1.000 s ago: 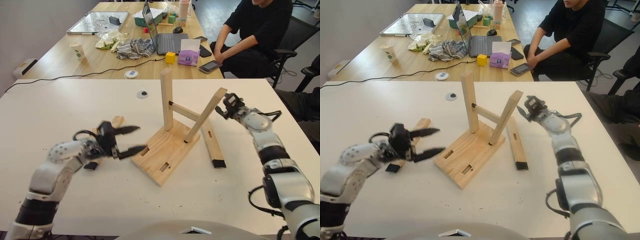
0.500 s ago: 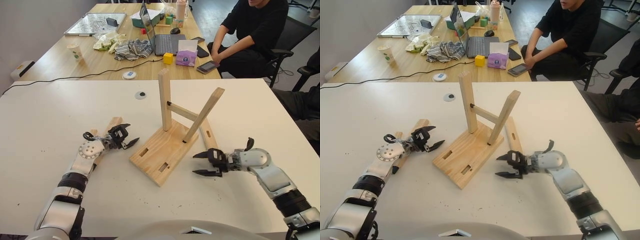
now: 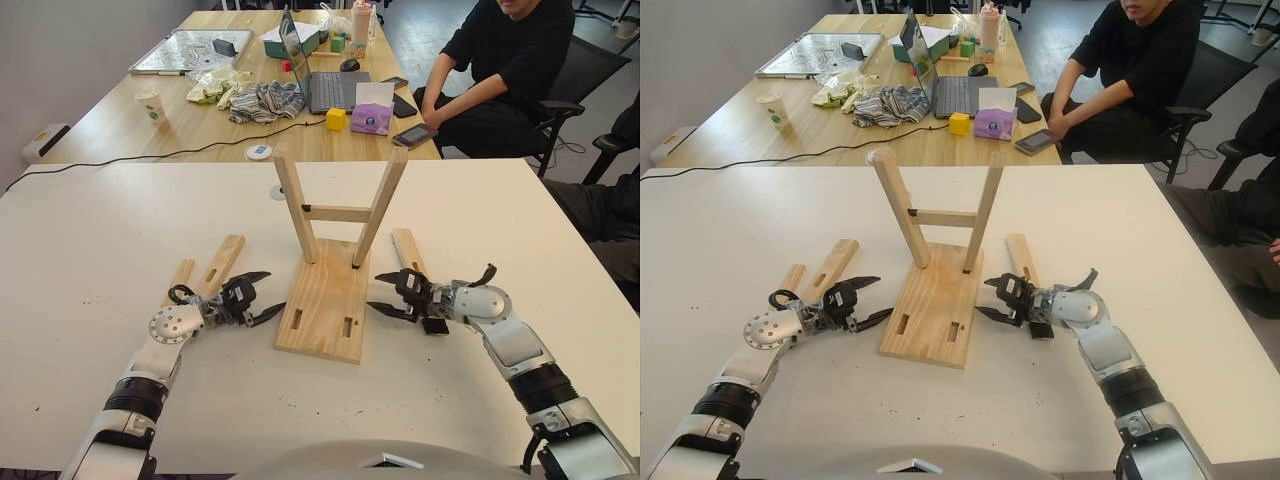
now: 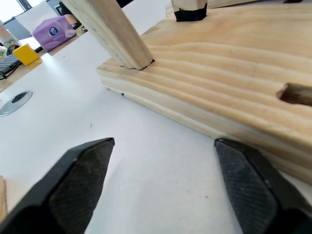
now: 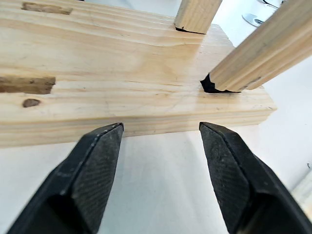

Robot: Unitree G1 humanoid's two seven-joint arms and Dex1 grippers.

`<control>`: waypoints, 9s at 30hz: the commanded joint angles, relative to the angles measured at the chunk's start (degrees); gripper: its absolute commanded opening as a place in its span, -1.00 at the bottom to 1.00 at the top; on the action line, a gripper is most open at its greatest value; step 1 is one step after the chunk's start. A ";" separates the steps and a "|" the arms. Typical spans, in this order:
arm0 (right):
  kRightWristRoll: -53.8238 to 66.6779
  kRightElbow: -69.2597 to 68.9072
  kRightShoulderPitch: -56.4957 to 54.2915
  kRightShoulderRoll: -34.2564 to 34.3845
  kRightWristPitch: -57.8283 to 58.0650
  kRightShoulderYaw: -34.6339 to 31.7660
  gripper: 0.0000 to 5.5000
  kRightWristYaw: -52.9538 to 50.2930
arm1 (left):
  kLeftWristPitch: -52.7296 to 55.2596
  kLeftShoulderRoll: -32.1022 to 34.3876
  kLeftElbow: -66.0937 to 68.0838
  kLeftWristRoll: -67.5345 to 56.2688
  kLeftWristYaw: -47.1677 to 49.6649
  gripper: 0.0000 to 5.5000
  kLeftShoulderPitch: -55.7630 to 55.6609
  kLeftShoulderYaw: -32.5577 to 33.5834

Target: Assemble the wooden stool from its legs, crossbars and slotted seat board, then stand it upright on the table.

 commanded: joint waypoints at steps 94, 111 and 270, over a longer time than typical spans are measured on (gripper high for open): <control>83.45 -25.85 -31.20 25.20 39.63 -21.99 -0.58 -63.51 | 24.14 -12.03 -48.44 -10.22 21.90 -0.54 -12.67 6.40; 70.23 -20.19 -34.04 15.59 31.97 -30.96 -0.86 -57.73 | 28.11 -10.04 -49.27 -10.07 19.19 0.10 -7.88 5.36; 11.31 0.33 4.91 -14.84 31.14 -21.45 -0.25 -8.16 | 45.89 -19.70 -60.70 -37.58 35.89 0.12 1.83 20.88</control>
